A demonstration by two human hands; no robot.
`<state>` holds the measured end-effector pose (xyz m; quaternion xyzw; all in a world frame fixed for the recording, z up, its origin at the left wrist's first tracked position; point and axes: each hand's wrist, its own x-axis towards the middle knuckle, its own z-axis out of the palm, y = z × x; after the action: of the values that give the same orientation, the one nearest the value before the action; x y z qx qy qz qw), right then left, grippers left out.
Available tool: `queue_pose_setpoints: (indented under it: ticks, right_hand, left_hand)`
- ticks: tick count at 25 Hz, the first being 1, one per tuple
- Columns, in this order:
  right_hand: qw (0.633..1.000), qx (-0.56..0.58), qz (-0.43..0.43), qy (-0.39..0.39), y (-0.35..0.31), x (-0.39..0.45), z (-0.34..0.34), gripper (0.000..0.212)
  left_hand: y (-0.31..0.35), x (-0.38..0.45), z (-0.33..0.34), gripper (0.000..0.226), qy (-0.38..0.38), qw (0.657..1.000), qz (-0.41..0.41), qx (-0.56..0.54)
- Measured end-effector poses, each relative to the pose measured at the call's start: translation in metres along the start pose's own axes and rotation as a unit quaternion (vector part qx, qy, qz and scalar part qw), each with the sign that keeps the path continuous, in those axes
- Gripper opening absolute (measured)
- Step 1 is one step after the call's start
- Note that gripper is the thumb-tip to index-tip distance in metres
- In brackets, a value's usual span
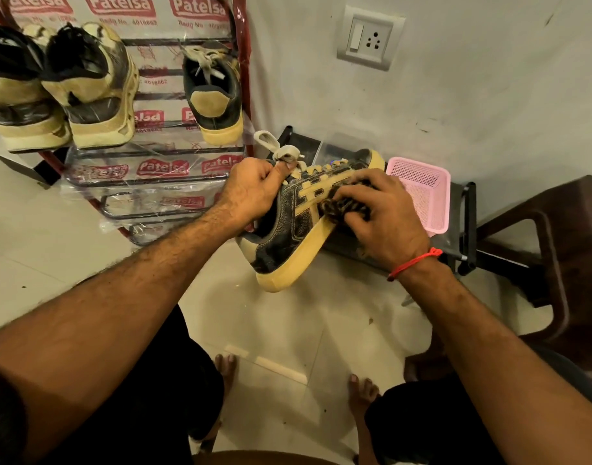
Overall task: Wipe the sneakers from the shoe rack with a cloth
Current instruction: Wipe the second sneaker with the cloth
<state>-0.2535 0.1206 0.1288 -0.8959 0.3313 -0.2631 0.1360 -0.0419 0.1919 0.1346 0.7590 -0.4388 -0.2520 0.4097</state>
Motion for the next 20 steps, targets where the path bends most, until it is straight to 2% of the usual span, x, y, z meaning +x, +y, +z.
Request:
queue_pose_setpoints:
  ticks: [4,6,8,10,12,13,14,18,20]
  right_hand:
    - [0.995,-0.039,0.068,0.062,0.015,0.004,-0.007,0.031]
    - [0.996,-0.022,0.057,0.065,0.007,0.001,-0.005,0.028]
    - [0.998,0.031,-0.014,0.060,-0.025,-0.011,0.004,0.025]
    - [0.991,0.081,-0.109,0.019,-0.058,-0.026,0.013,0.022]
    - [0.982,0.079,-0.170,-0.010,-0.061,-0.026,0.014,0.022]
    - [0.985,0.067,-0.159,0.006,-0.050,-0.019,0.012,0.023]
    - [0.991,0.055,-0.113,0.039,-0.035,-0.012,0.010,0.025]
    - [0.982,0.002,0.115,0.149,0.028,0.009,-0.010,0.028]
    - [0.973,-0.015,0.152,0.175,0.041,0.008,-0.015,0.027]
  left_hand:
    - [0.000,0.000,0.001,0.055,0.012,0.999,0.037,0.018]
    - [-0.001,-0.001,0.004,0.054,0.006,0.998,0.051,0.033]
    - [-0.001,-0.002,0.006,0.053,0.009,0.997,0.054,0.050]
    - [-0.004,-0.002,0.006,0.054,0.014,0.997,0.048,0.064]
    - [-0.006,-0.003,0.005,0.055,0.004,0.996,0.056,0.068]
    - [-0.007,-0.004,0.006,0.055,-0.004,0.995,0.070,0.065]
    - [-0.006,-0.006,0.008,0.056,-0.011,0.994,0.090,0.060]
    - [-0.006,-0.010,0.018,0.053,-0.004,0.982,0.171,0.075]
    - [-0.003,-0.010,0.019,0.050,0.010,0.979,0.191,0.078]
